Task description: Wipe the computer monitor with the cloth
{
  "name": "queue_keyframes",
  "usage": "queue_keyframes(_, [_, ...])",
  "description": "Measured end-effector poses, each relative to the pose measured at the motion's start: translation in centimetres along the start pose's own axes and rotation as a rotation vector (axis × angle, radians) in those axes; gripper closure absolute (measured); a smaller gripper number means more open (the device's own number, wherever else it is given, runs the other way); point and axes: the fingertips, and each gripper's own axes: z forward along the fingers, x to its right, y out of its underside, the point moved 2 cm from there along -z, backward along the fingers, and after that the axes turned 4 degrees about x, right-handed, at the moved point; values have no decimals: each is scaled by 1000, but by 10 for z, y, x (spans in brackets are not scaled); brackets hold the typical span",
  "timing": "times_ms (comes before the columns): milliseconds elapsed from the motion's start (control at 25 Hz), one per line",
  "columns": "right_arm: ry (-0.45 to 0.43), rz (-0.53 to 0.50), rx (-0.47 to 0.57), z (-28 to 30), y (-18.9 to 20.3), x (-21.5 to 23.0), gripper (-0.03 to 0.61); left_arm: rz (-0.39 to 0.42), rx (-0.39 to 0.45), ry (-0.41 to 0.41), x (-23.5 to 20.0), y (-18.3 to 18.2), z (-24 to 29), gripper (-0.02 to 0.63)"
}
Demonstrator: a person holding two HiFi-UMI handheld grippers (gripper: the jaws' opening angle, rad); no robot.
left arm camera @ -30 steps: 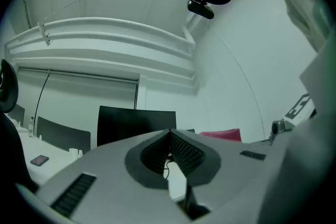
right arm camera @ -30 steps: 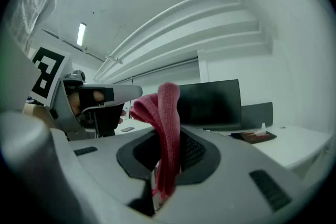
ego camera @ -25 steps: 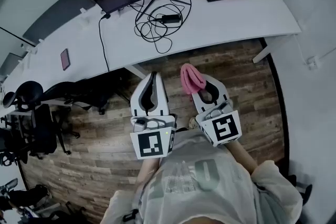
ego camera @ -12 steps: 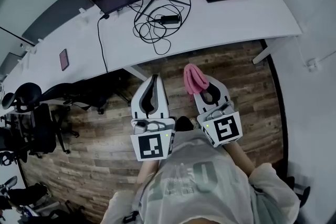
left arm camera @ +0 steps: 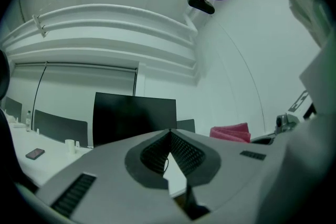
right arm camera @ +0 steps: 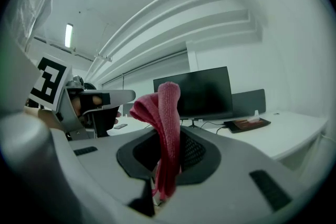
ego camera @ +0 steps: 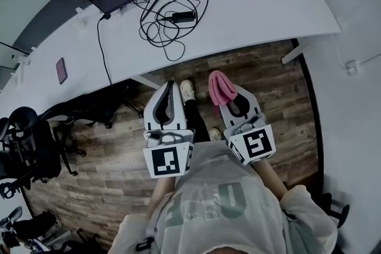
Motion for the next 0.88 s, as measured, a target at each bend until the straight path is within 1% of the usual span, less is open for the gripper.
queue_keyframes(160, [75, 1, 6, 17, -2, 32, 518, -19, -2, 29, -13, 11, 39, 599])
queue_keyframes(320, [99, 35, -6, 43, -1, 54, 518, -28, -39, 40, -34, 29, 81, 598])
queue_keyframes(440, [84, 45, -38, 72, 0, 60, 518, -43, -55, 42, -54, 36, 113, 598])
queue_keyframes(600, [64, 8, -47, 127, -7, 66, 518, -54, -31, 48, -84, 41, 160, 598])
queue_keyframes(720, [34, 1, -13, 180, -24, 68, 518, -68, 16, 45, -109, 31, 198, 598])
queue_keyframes(880, [-17, -46, 59, 252, -57, 69, 518, -77, 65, 40, -141, 18, 243, 598])
